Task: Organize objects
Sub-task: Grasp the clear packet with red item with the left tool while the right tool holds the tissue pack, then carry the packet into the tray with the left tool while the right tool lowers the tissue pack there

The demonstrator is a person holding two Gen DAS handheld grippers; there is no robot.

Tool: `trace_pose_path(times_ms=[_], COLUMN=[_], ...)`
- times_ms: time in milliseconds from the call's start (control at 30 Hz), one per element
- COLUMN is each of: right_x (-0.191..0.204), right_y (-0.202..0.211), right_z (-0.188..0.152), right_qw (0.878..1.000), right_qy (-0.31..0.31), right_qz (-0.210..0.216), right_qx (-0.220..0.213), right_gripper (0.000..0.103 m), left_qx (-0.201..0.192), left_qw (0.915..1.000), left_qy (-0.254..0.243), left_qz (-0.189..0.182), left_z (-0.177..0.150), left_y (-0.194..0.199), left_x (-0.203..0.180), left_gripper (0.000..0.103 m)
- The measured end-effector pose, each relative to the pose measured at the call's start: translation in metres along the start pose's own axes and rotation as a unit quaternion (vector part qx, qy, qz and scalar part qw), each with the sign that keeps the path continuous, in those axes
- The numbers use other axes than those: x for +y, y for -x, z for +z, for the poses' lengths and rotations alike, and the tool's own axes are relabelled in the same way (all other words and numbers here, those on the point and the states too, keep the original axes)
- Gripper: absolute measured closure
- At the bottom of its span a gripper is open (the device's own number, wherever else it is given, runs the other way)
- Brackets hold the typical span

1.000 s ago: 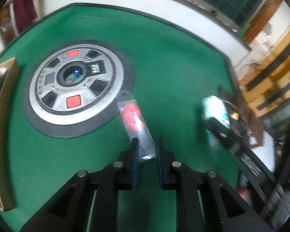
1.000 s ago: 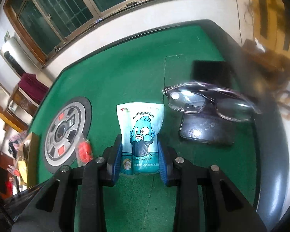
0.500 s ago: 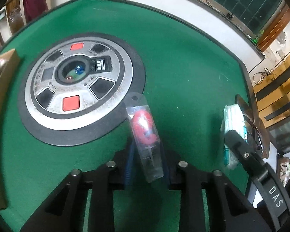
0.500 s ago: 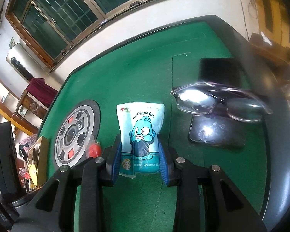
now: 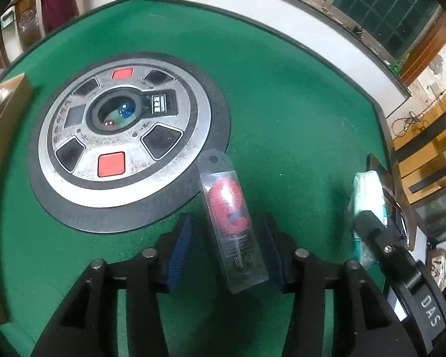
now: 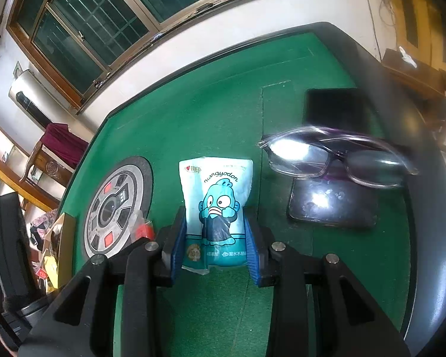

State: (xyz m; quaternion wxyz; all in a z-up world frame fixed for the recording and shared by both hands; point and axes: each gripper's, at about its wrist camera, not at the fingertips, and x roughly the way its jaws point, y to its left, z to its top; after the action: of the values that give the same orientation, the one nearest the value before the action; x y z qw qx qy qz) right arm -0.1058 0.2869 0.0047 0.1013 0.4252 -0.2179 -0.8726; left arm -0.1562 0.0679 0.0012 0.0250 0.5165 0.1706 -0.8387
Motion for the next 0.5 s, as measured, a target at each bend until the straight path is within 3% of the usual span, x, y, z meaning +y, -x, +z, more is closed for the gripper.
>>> trace_pose_path(times_ms=[33,133,200,233,267,500], right_x=[0.0,0.0,0.001,0.001,0.001,0.005], right_y=[0.0,-0.001,-0.001,-0.001,-0.001,0.0], right_z=[0.0,-0.001,-0.001,-0.001,0.0,-0.001], right_qw=[1.0,1.0,1.0,1.0,1.0,1.0], right_qy=[0.0,0.001,0.004,0.004,0.005,0.017], right_qz=[0.0,-0.002,-0.005,-0.005,-0.006,-0.011], right_qx=[0.0,0.001,0.0,-0.001,-0.001,-0.004], right_gripper=[0.071,0.071,0.071,0.071,0.071,0.071], left_qx=[-0.004,-0.005,-0.007,-0.011,-0.014,-0.019], left_qw=[1.0,0.9996,0.9974,0.9962,0.9956,0.9976], left_qy=[0.001,-0.009,-0.044,-0.05,-0.055,-0.053], left_qz=[0.005,0.026,0.057,0.07,0.075,0.041], left_z=[0.001,0.0,-0.003,-0.005,-0.006,-0.022], left_y=[0.0,-0.002,-0.003,-0.003,-0.003,0.012], left_x=[0.0,-0.004,-0.012,-0.012,-0.01,0.019], left_gripper=[0.053,0.053,0.064,0.08,0.08,0.08])
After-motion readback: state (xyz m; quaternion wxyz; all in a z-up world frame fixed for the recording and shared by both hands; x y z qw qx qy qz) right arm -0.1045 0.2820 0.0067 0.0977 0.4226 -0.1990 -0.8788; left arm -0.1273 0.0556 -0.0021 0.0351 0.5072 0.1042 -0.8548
